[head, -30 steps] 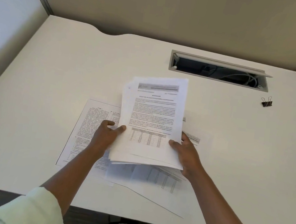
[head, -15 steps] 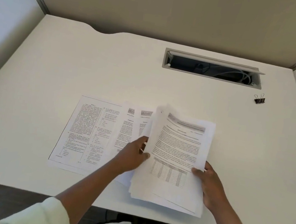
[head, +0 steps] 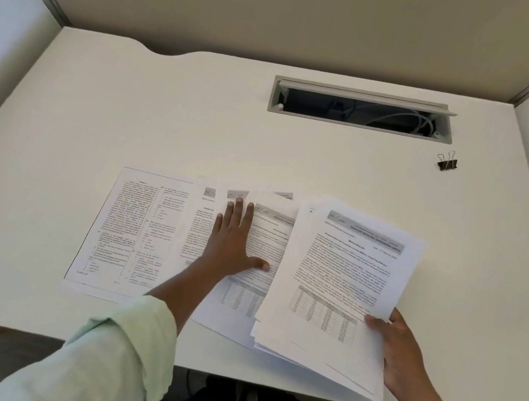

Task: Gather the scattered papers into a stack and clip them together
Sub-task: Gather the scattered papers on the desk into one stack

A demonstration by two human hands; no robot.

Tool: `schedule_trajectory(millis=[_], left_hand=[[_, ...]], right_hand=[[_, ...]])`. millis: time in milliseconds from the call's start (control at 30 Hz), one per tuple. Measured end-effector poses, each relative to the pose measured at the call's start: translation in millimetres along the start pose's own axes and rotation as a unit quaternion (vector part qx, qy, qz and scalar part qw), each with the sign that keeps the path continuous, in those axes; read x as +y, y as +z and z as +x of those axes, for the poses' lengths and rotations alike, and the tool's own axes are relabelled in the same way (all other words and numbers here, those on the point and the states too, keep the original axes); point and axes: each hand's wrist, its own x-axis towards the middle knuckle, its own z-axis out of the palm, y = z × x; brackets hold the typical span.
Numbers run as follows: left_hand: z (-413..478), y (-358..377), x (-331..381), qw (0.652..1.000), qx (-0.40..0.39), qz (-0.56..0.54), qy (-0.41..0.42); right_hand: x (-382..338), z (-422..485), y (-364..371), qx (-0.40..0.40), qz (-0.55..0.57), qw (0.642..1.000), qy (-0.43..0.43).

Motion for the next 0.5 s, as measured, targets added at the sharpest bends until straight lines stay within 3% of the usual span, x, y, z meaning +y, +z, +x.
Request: schedule_trajectory(millis=[500], left_hand=[[-24.0,-0.9,40.8,0.998,0.048,0.01,-0.038]], right_hand=[[-6.0,21.9,-16.1,-0.089,-0.027,0.996,0.016]])
